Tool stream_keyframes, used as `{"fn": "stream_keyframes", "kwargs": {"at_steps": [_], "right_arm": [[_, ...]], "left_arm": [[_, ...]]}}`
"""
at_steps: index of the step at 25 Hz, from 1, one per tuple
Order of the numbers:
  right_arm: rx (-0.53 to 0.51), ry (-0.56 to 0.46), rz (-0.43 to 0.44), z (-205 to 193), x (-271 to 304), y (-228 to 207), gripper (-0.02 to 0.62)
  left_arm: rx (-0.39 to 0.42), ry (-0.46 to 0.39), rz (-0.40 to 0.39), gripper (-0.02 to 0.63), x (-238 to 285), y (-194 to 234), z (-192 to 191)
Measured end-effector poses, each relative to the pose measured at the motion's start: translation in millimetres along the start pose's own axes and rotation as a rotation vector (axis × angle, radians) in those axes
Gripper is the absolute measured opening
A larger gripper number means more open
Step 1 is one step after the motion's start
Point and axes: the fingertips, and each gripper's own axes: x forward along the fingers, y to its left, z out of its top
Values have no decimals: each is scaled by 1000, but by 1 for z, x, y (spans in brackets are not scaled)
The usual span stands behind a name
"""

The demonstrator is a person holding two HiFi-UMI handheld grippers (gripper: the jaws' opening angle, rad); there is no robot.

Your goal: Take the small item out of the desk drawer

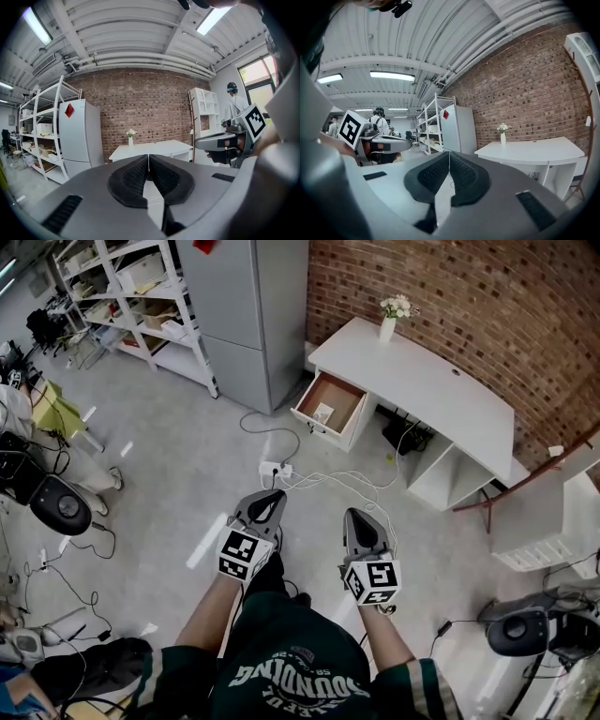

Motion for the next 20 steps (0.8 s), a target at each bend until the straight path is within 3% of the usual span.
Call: {"fn": "stream_keyframes", "kwargs": {"at_steps": [8, 20], "right_arm": [[-6, -8, -9, 6, 12, -8, 25], [-23, 23, -23, 6, 66, -36, 25]], "left_arm": [[-41, -26, 0, 18, 15, 10, 5], [-73, -18, -37, 18, 77, 40, -1]]}}
